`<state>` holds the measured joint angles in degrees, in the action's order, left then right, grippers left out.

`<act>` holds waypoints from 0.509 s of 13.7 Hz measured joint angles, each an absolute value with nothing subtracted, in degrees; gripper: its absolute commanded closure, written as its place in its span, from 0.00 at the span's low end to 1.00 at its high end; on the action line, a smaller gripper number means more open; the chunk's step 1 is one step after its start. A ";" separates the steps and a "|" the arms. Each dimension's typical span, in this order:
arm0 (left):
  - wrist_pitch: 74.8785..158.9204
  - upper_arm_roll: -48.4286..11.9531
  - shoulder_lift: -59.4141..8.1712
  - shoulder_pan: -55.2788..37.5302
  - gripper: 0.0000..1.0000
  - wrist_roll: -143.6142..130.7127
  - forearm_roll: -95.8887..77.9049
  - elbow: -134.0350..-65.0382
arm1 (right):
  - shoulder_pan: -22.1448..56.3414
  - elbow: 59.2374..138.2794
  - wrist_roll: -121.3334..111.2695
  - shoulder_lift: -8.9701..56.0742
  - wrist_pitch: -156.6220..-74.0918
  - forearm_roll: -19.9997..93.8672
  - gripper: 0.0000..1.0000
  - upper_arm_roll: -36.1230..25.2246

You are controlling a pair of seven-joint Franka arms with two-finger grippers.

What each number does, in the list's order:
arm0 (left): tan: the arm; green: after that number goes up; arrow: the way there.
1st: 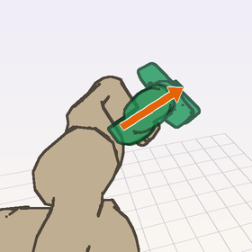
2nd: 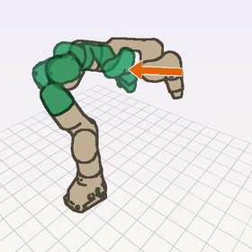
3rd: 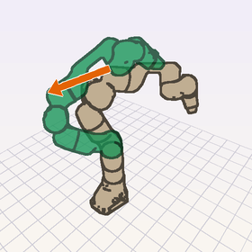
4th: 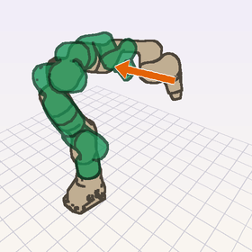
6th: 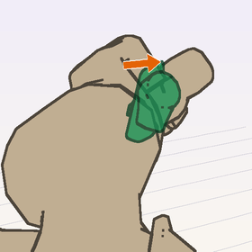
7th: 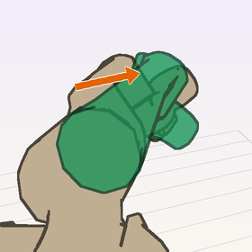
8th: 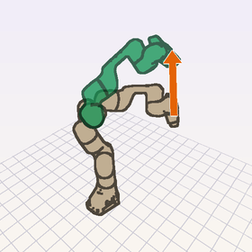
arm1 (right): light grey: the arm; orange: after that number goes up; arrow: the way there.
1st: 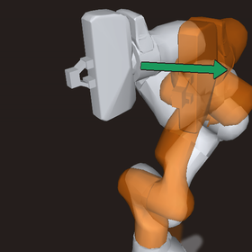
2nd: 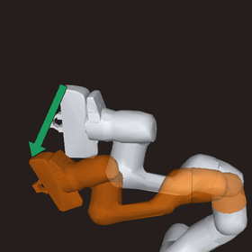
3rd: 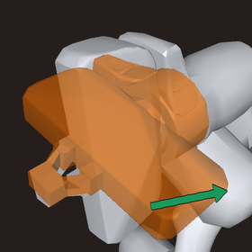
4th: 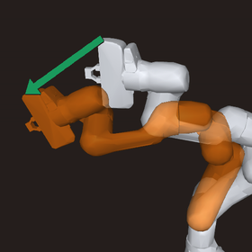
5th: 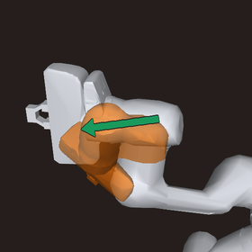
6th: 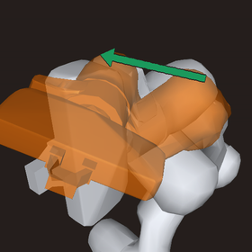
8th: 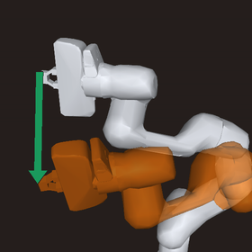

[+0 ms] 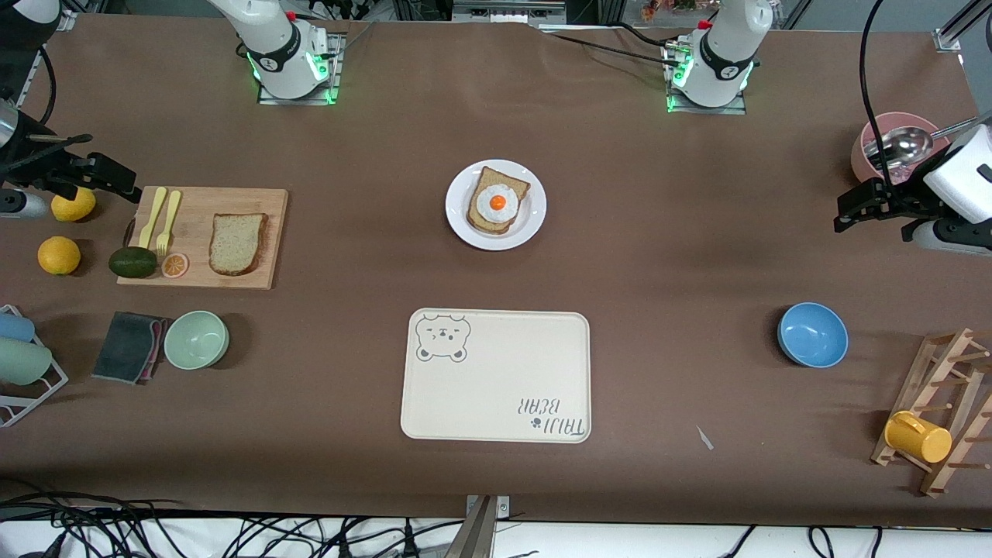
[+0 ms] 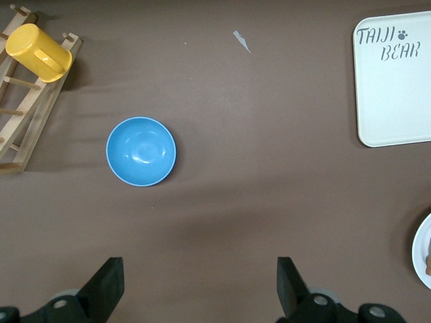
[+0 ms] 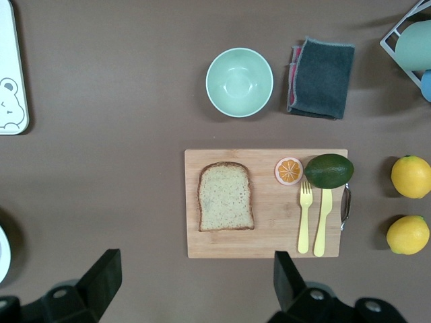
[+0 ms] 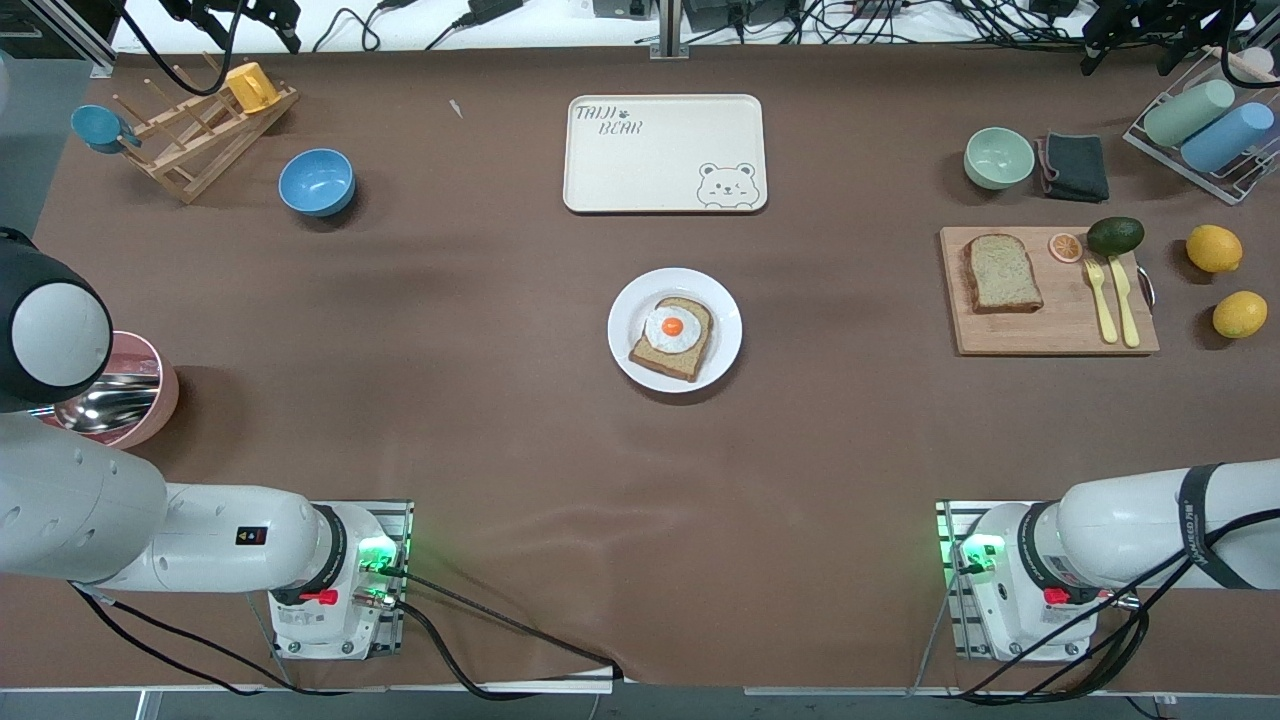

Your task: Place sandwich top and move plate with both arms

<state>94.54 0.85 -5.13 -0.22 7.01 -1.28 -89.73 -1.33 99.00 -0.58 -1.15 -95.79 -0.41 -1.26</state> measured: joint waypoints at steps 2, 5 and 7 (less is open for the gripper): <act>94.54 0.86 -5.13 -0.07 0.00 7.01 -1.28 -89.73 | -1.33 99.00 -0.58 -1.15 -95.78 -0.41 0.00 -1.26; 94.50 0.81 -5.13 -0.21 0.00 7.01 -1.28 -89.73 | -1.32 98.99 -0.59 -1.15 -95.77 -0.41 0.00 -1.25; 94.50 0.79 -5.14 -0.31 0.00 7.01 -1.28 -89.73 | -1.30 99.00 -0.61 -1.15 -94.93 -0.41 0.00 -1.21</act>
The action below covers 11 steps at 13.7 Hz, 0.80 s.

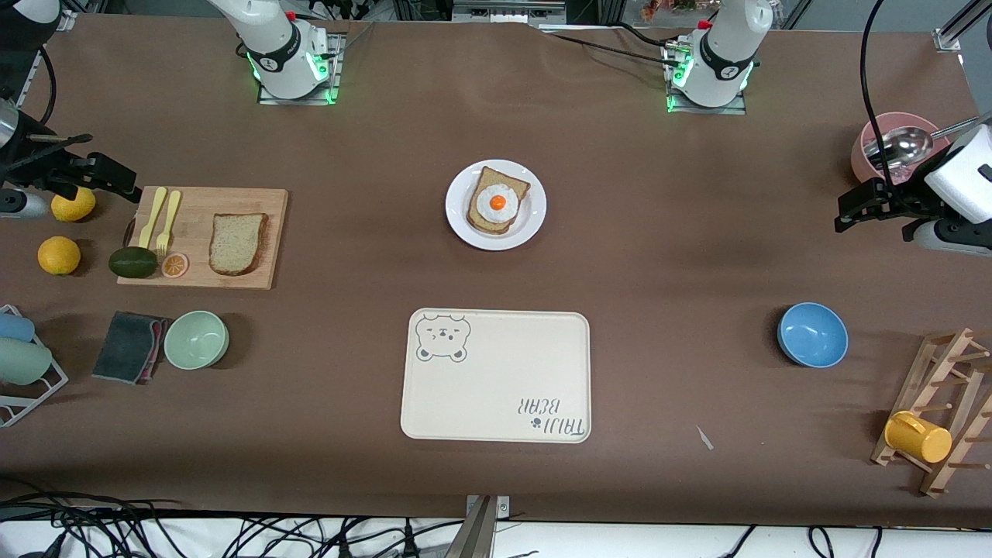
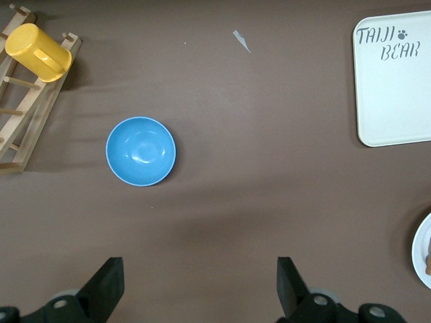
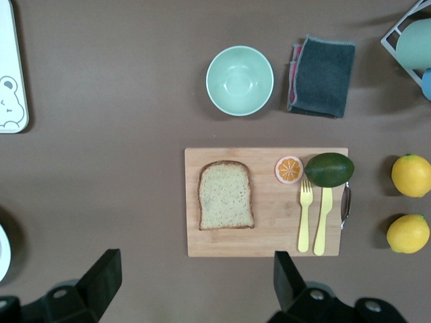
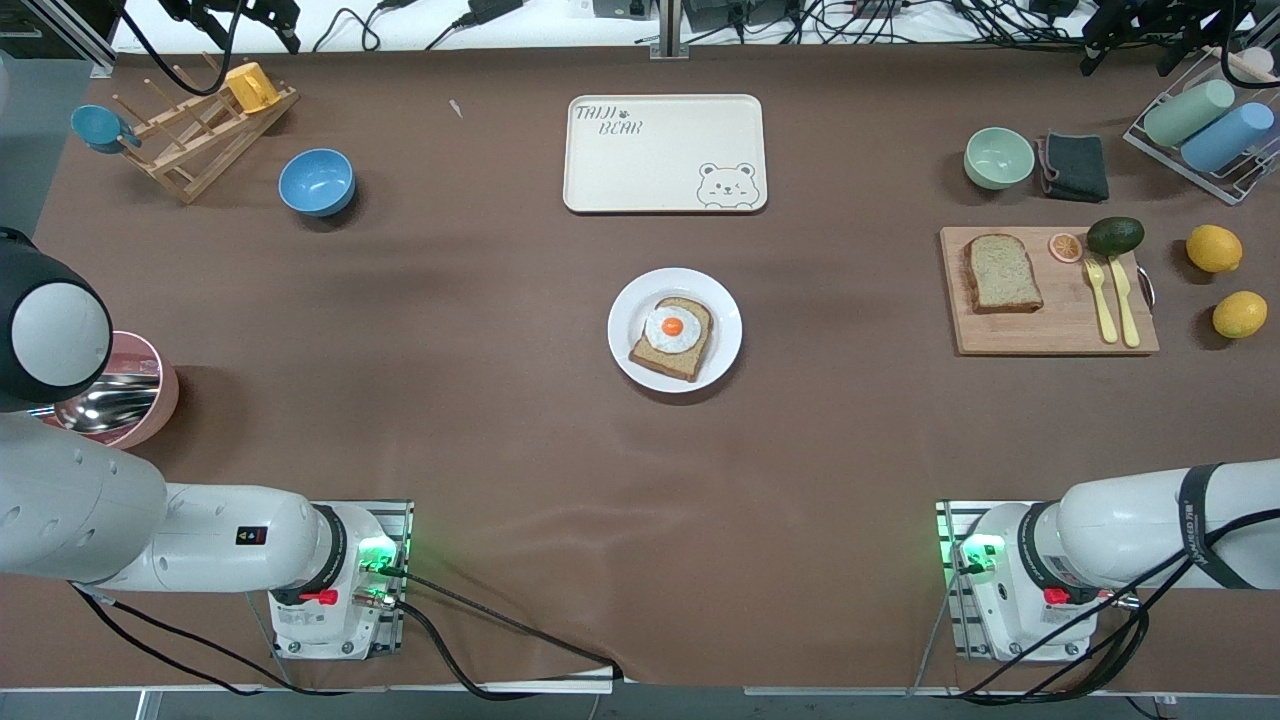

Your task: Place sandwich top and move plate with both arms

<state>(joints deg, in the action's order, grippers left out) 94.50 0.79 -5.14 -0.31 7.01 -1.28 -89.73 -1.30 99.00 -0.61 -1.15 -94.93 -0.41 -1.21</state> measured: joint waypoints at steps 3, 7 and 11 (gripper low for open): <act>94.41 0.78 -5.51 -0.43 0.00 7.00 -1.28 -89.86 | -1.20 98.99 -0.61 -1.14 -93.25 -0.41 0.00 -1.00; 94.41 0.75 -7.59 -0.64 0.00 6.98 -1.28 -89.91 | -1.05 98.41 -0.60 0.47 -93.42 -0.41 0.00 -0.75; 94.43 0.74 -10.73 -0.65 0.00 6.75 -4.34 -89.94 | -0.98 97.54 -0.60 2.01 -93.65 -0.42 0.00 -0.75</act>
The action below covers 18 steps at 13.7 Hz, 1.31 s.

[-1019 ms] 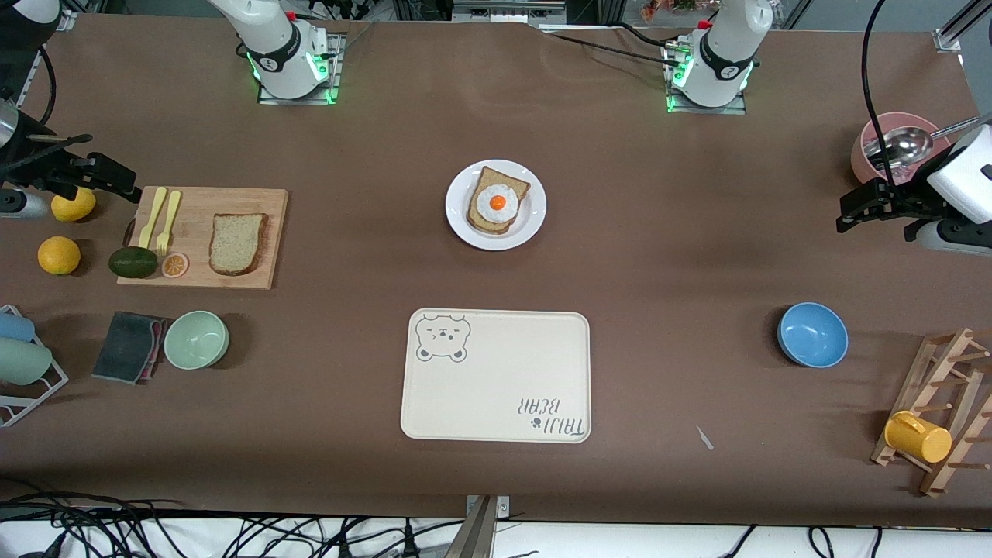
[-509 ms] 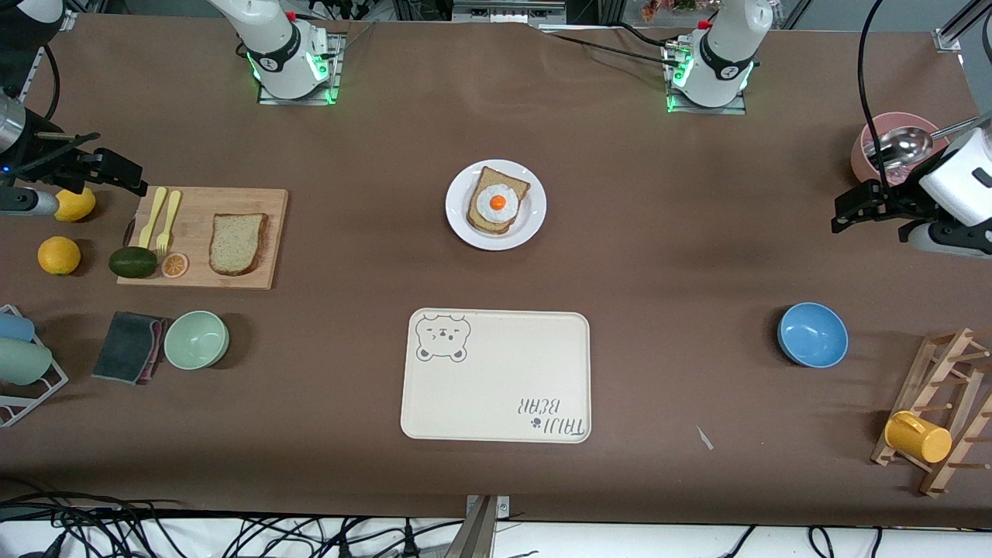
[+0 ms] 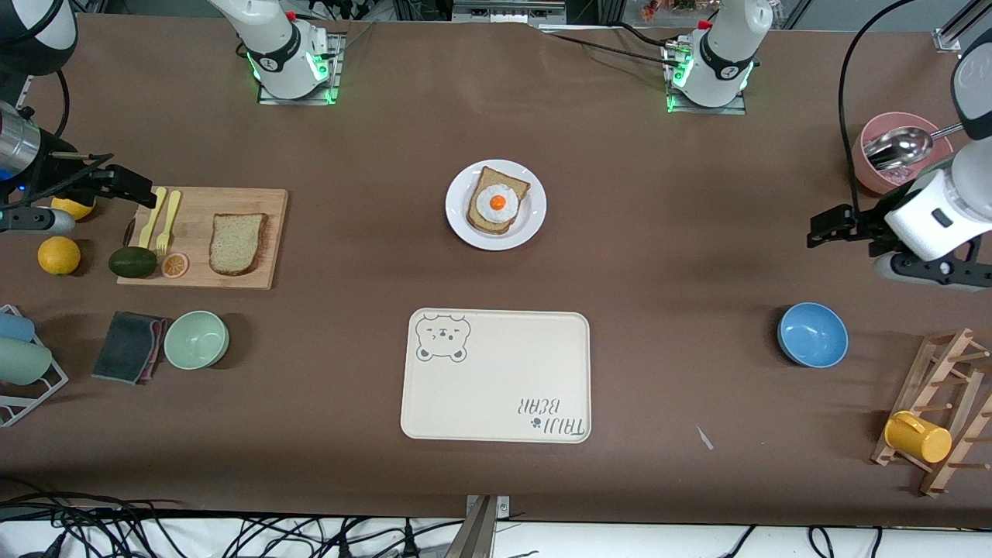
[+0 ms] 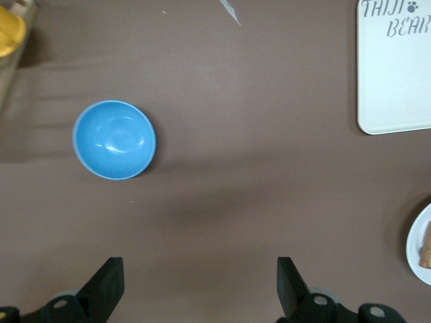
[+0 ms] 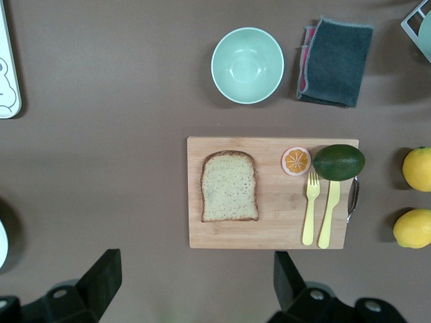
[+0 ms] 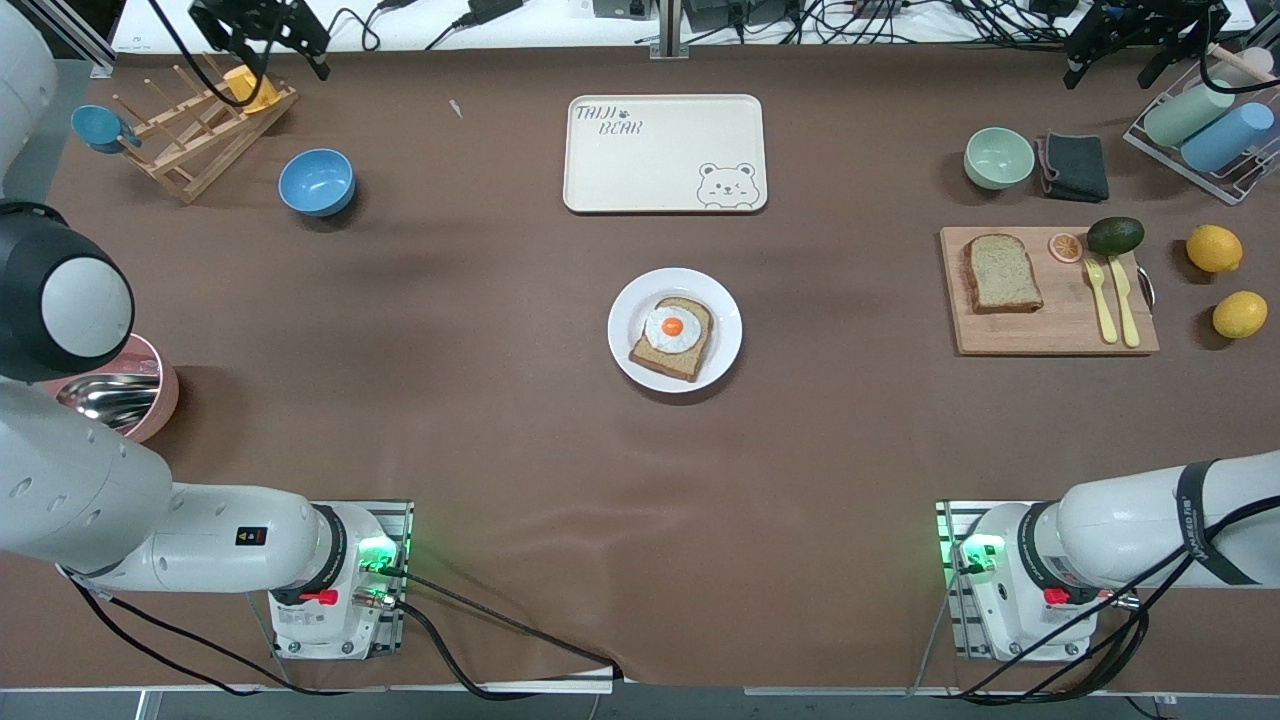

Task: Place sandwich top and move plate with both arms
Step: 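Reach the right gripper to the bread slice while the left gripper approaches the plate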

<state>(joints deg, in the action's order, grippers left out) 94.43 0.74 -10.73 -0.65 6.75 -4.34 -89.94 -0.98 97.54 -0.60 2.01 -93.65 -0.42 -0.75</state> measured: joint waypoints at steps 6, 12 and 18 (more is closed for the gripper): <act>94.49 0.76 -17.50 -0.22 0.00 5.93 -18.22 -90.17 | -0.92 97.39 -0.60 2.94 -93.51 -0.42 0.00 -0.75; 98.44 0.31 -23.00 -2.22 0.00 6.00 -21.46 -90.16 | -0.91 100.49 -0.44 10.25 -97.77 -0.48 0.01 -0.76; 98.81 -0.01 -23.15 -3.16 0.00 7.06 -21.46 -90.12 | 0.84 116.12 11.15 12.72 -116.36 -8.41 0.01 -0.75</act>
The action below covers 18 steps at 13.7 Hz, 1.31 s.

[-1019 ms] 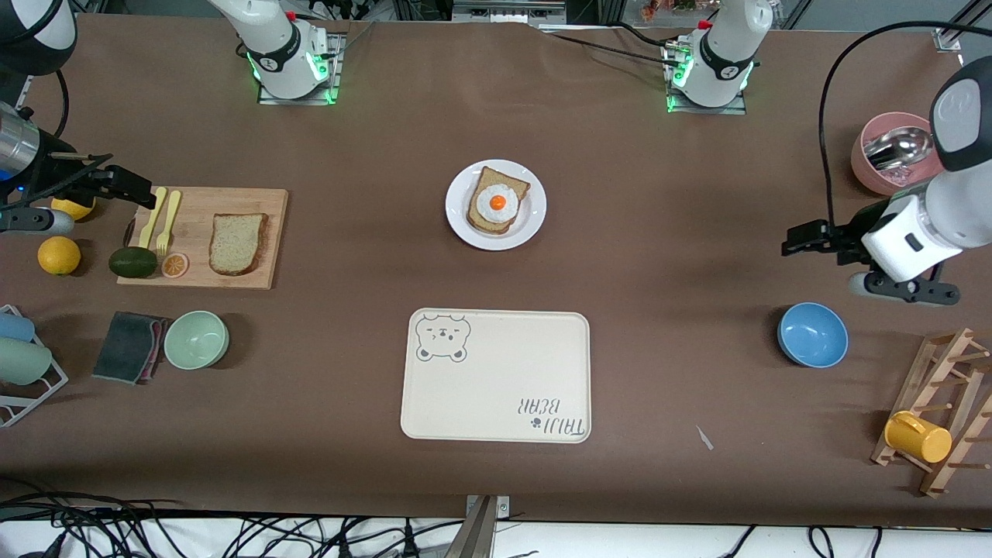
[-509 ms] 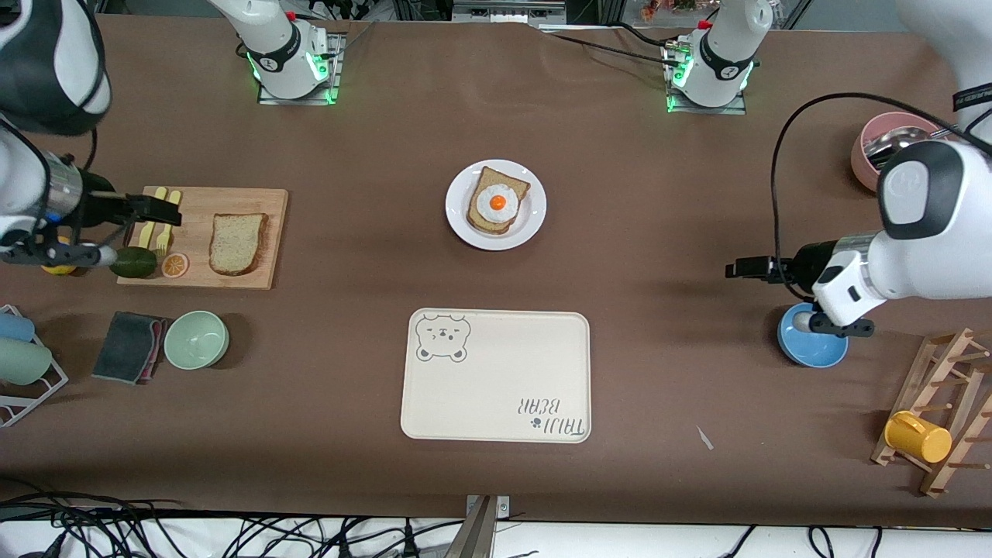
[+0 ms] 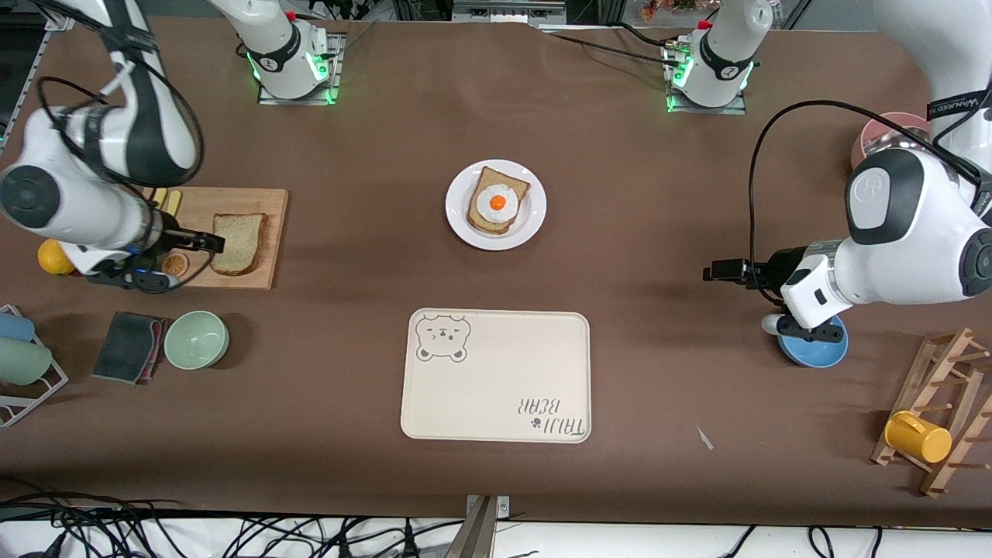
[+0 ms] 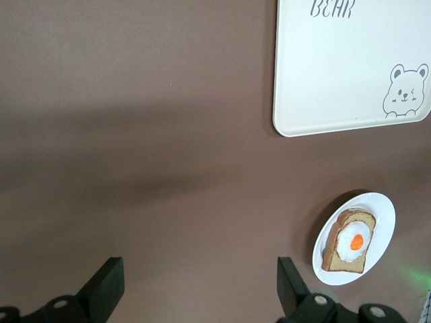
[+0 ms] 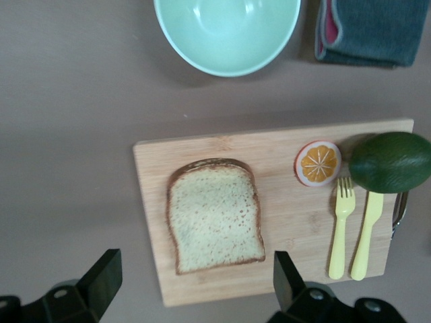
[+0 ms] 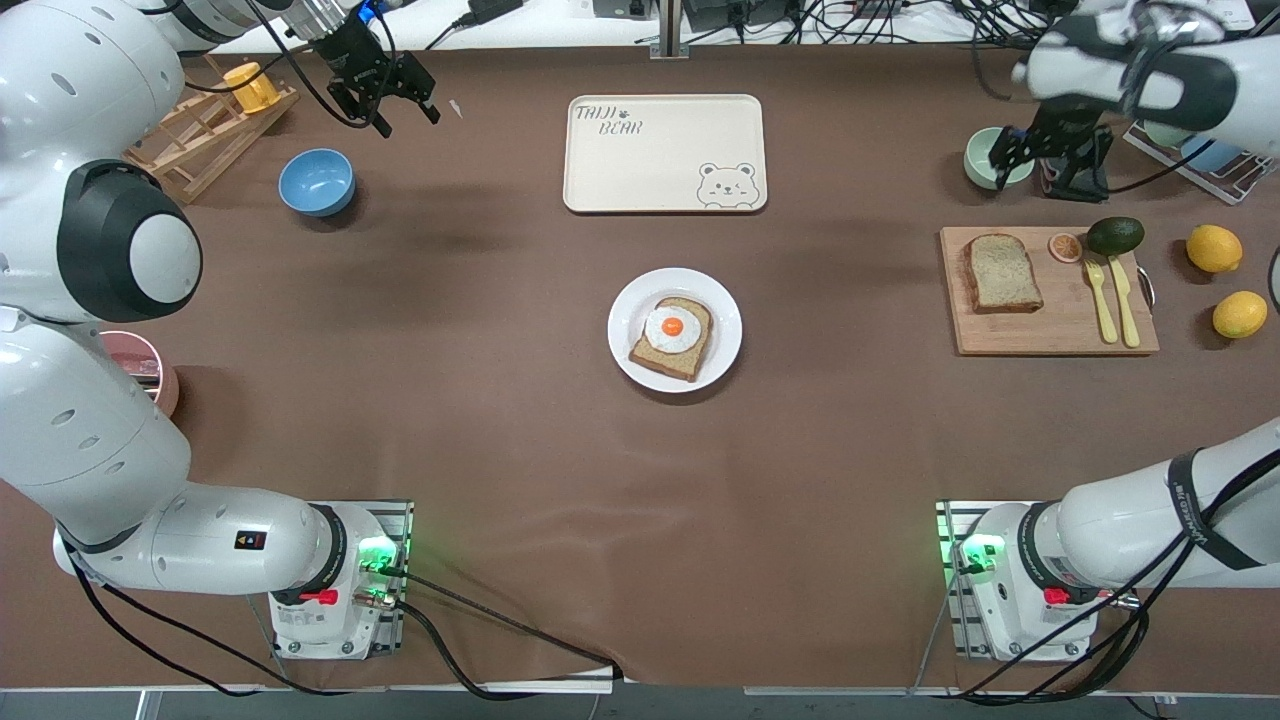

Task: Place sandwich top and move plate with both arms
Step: 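Reach the right gripper to the bread slice while the left gripper approaches the plate, then grasp the bread slice with the right gripper while the left gripper nears the plate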

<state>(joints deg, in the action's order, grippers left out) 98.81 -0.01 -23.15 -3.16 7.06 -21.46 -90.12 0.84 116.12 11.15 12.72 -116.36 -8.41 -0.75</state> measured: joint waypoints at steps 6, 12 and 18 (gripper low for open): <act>98.68 0.16 -23.30 -2.49 0.00 7.38 -28.65 -92.03 | 3.16 120.79 19.40 18.97 -127.84 -12.10 0.06 -0.72; 98.75 0.16 -23.80 -1.65 0.00 17.83 -36.39 -98.05 | 3.16 123.02 22.04 22.51 -132.63 -12.27 0.51 -0.82; 99.52 0.14 -24.48 -1.66 0.00 23.96 -40.34 -102.19 | 3.13 122.55 22.24 23.28 -132.62 -12.58 1.00 -1.41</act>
<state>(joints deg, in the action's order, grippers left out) 99.52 0.14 -24.48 -1.66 23.96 -40.34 -102.19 3.13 122.55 22.24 23.28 -132.62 -12.58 -1.41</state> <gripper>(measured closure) 0.000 0.674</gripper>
